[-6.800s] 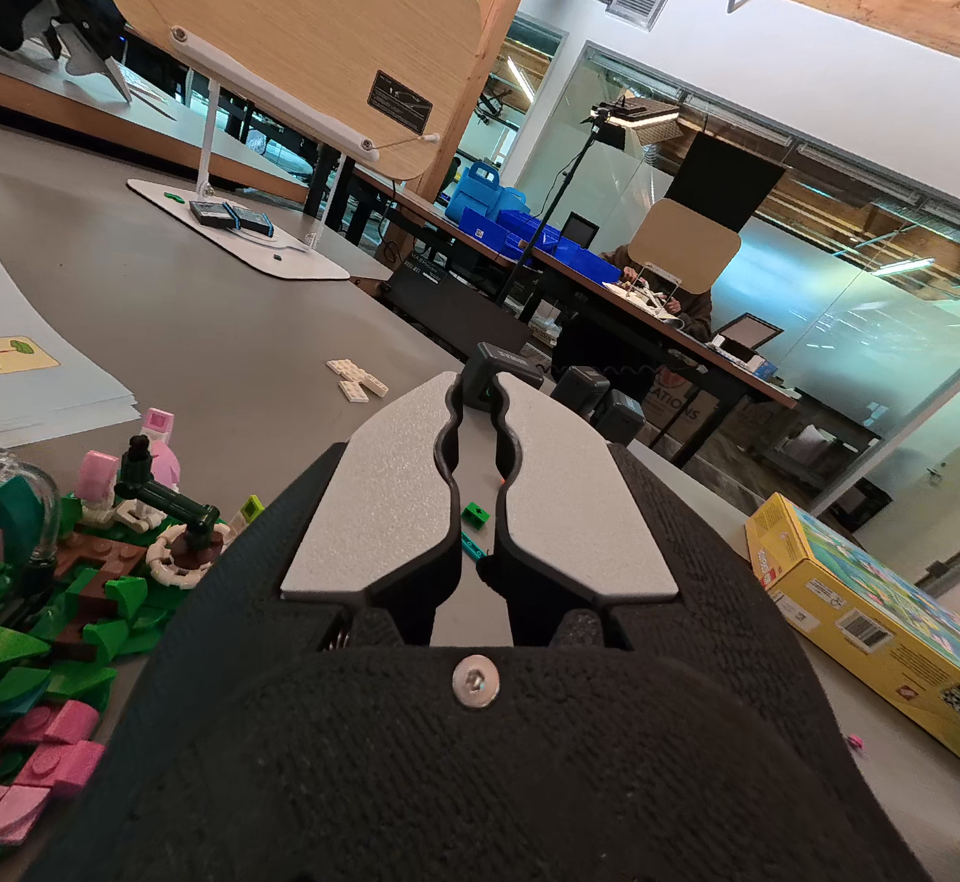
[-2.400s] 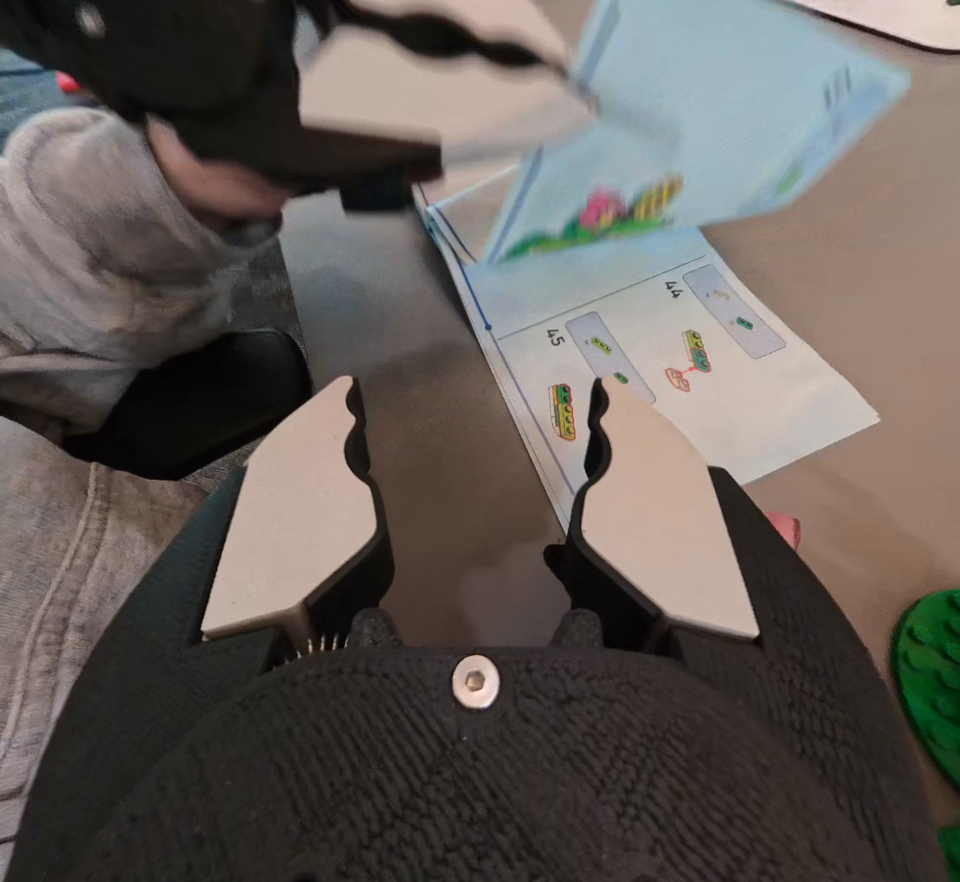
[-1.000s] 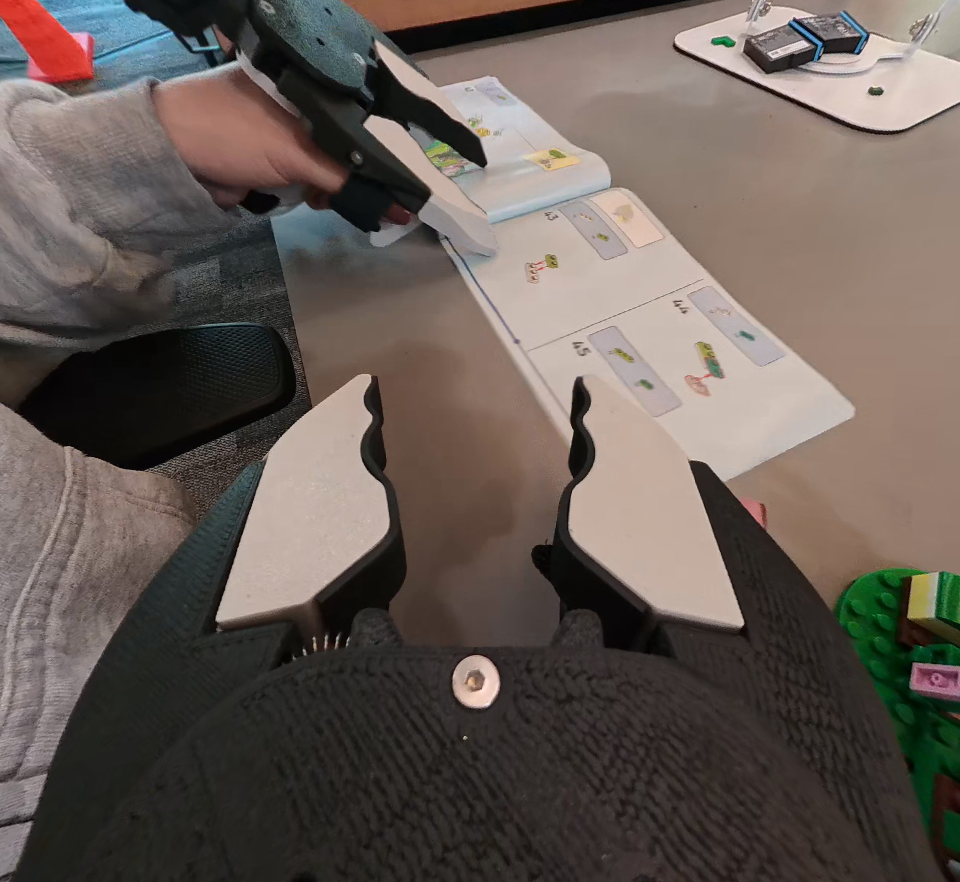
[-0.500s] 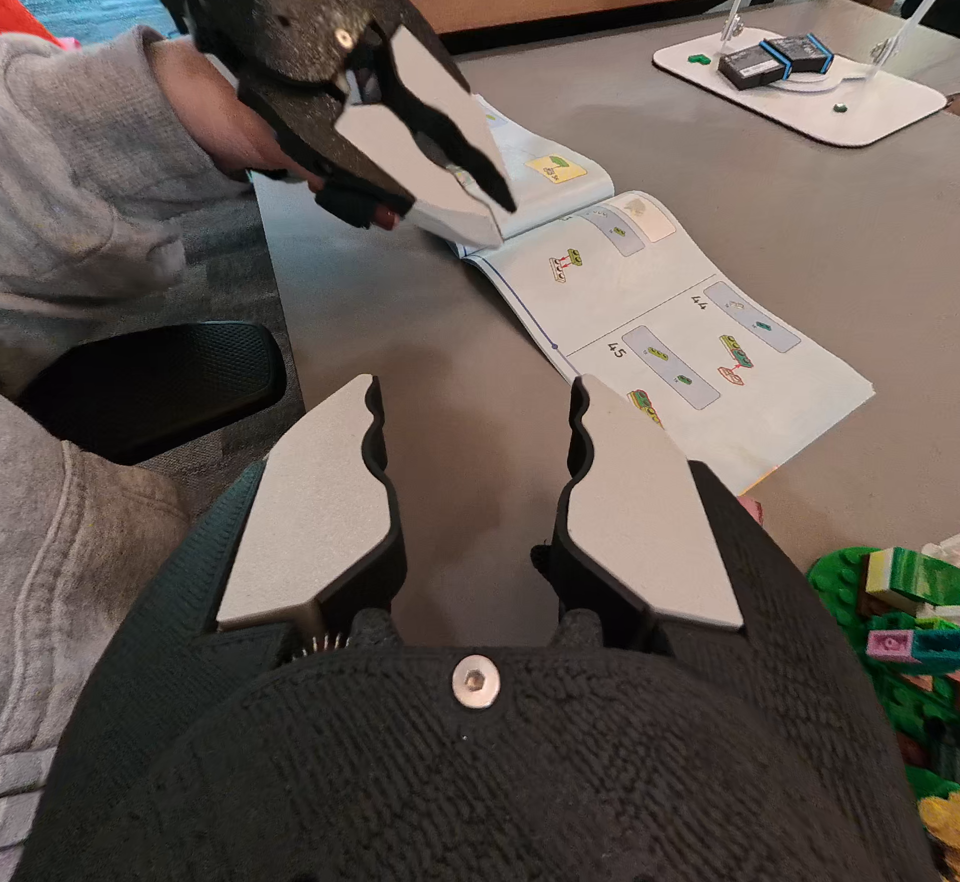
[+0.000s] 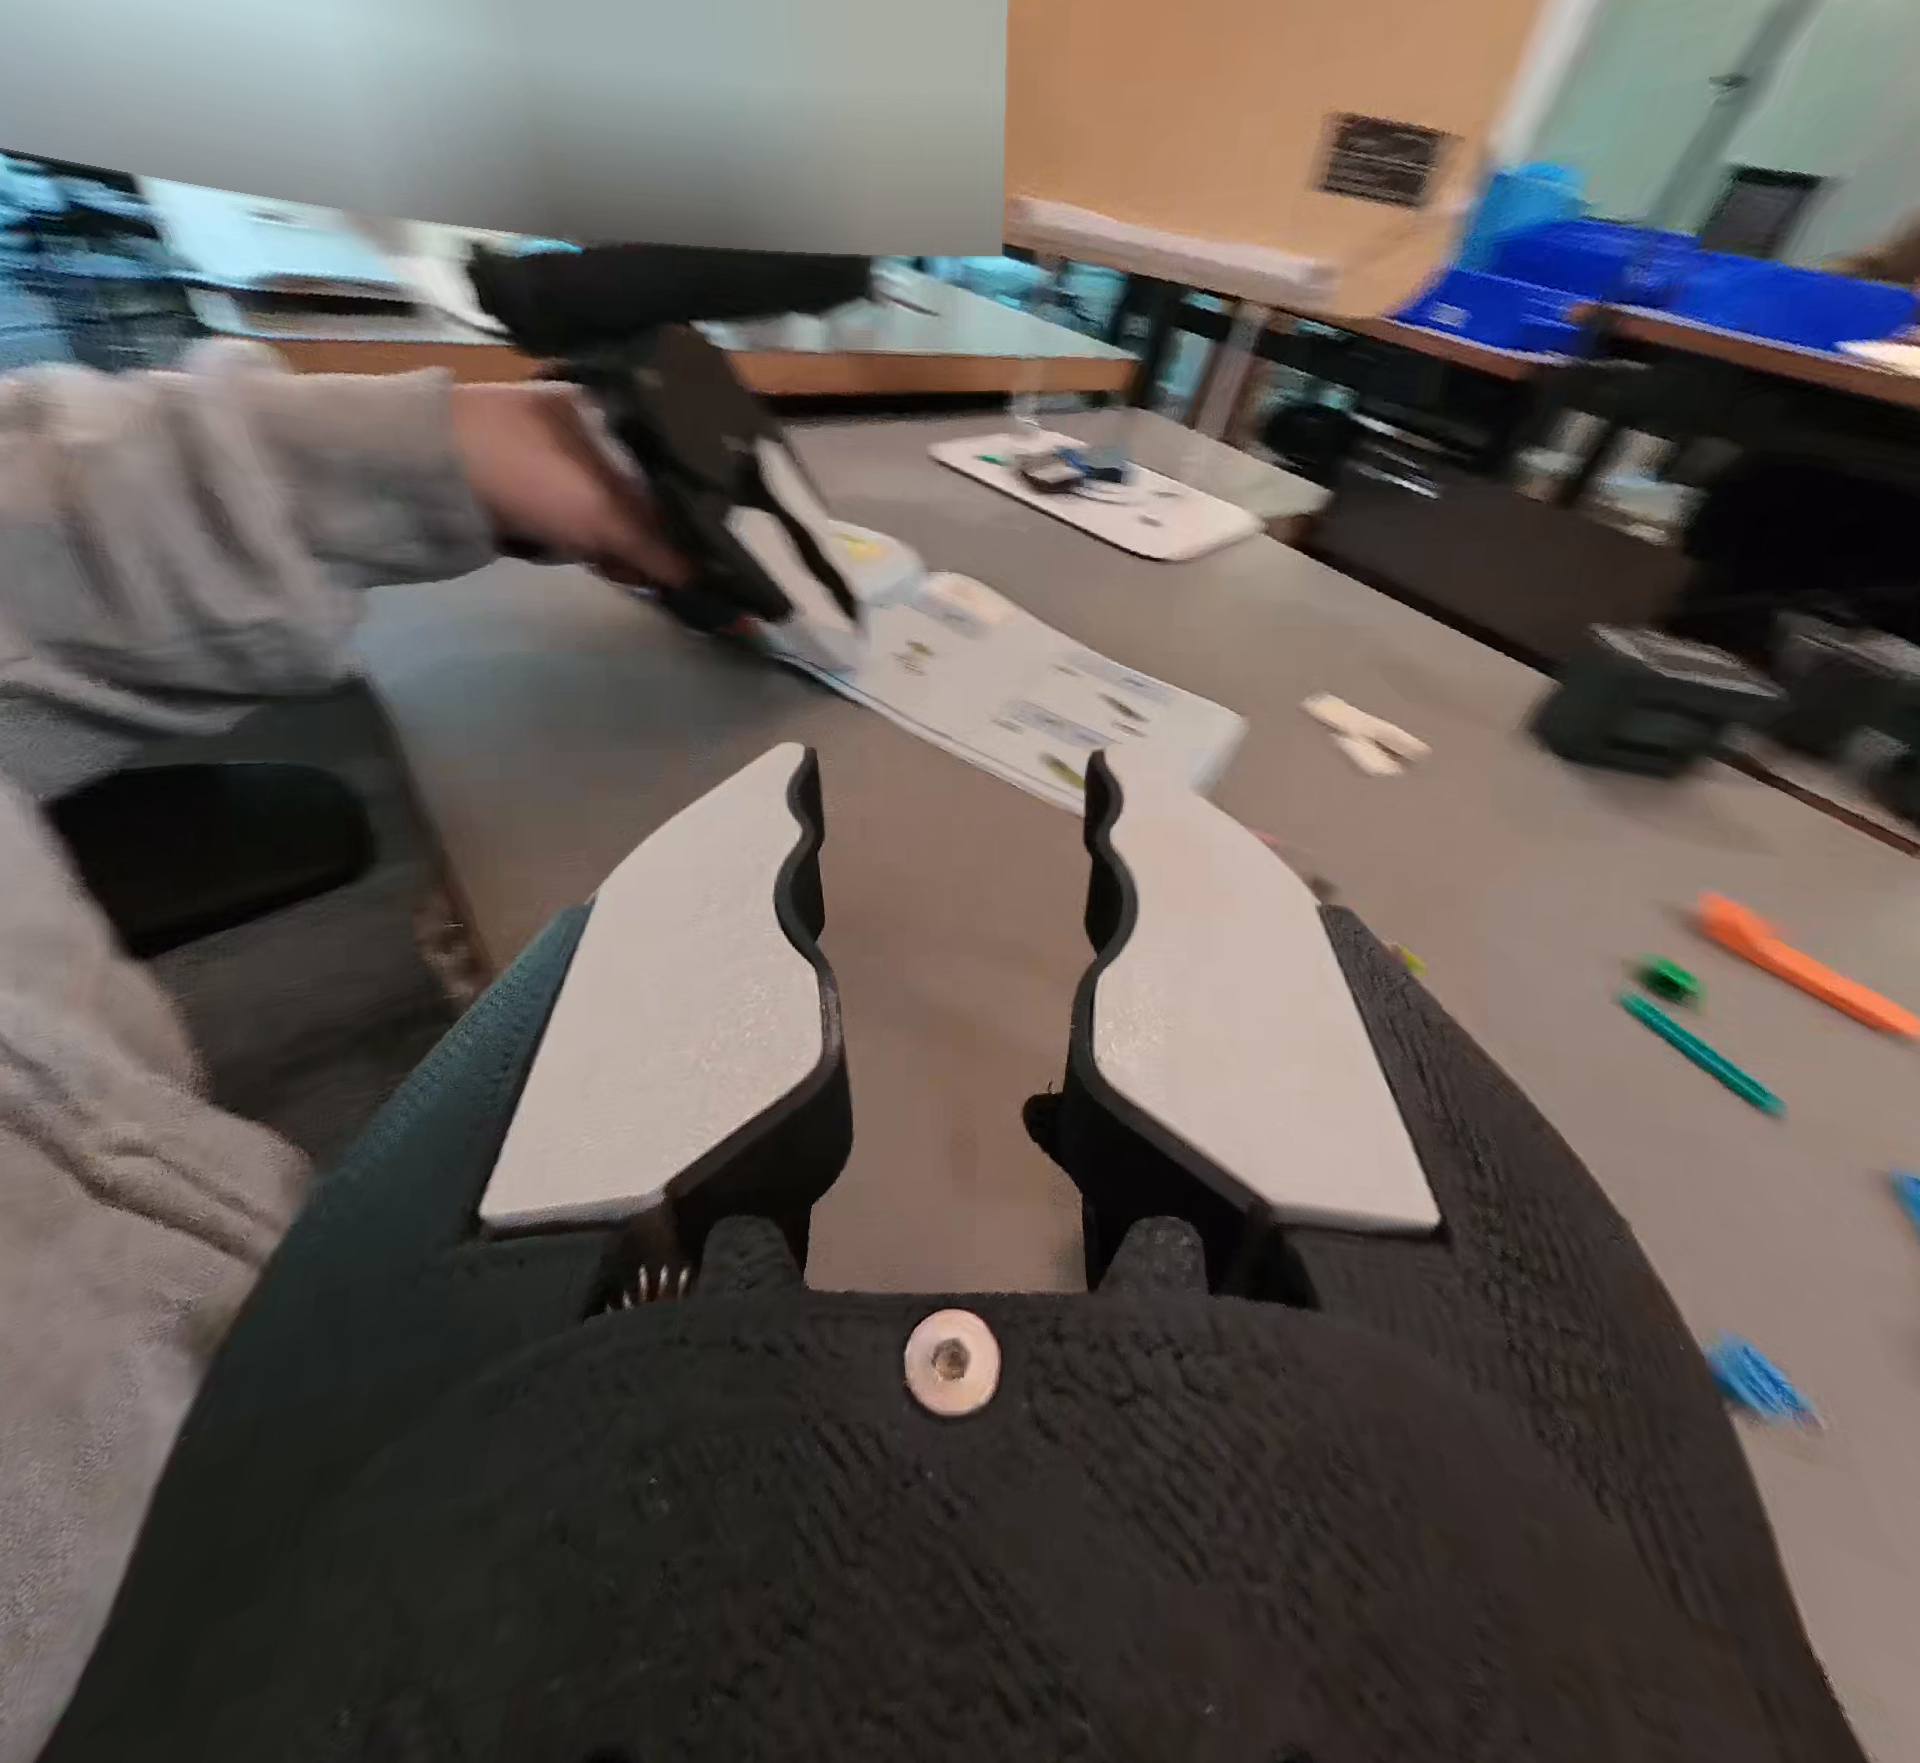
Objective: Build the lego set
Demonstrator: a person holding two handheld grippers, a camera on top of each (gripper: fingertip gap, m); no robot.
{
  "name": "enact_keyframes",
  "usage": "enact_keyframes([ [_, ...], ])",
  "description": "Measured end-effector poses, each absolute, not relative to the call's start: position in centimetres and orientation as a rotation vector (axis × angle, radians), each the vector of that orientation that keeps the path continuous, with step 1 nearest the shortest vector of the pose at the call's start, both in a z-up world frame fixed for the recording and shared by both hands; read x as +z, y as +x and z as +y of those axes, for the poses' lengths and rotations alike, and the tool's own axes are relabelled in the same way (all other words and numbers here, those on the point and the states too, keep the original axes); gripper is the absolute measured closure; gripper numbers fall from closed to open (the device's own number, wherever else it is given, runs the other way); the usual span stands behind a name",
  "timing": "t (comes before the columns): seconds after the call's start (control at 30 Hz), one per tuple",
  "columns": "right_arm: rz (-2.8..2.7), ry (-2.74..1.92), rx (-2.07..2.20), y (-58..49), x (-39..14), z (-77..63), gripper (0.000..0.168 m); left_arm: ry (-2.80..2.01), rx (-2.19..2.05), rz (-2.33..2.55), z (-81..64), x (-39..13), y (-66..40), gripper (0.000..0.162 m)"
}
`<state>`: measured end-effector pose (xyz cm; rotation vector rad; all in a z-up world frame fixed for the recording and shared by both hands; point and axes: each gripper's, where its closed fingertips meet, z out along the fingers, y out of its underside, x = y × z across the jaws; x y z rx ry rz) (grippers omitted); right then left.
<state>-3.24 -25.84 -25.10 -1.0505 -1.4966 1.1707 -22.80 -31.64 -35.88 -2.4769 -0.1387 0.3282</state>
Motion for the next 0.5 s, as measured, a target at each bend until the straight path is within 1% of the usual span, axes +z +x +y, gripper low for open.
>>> enact_keyframes([
  [0.03,-1.457,-1.101,1.107,-2.7,-25.3,-24.0,0.118,-2.431,0.334,-0.134,-31.2,-35.2,-22.6,0.139],
  [0.17,-1.456,-1.335,0.846,-0.9,-29.4,-18.7,0.105,-2.254,0.396,-0.114,-29.9,-32.7,-21.6,0.127],
  [0.3,-1.565,-1.518,0.757,-0.6,-33.4,-17.9,0.094,-2.194,0.435,-0.052,-29.6,-31.5,-20.2,0.125],
  [0.5,-1.635,-1.614,0.693,-1.4,-34.8,-17.5,0.097,-2.225,0.421,0.007,-29.8,-32.1,-18.6,0.124],
])
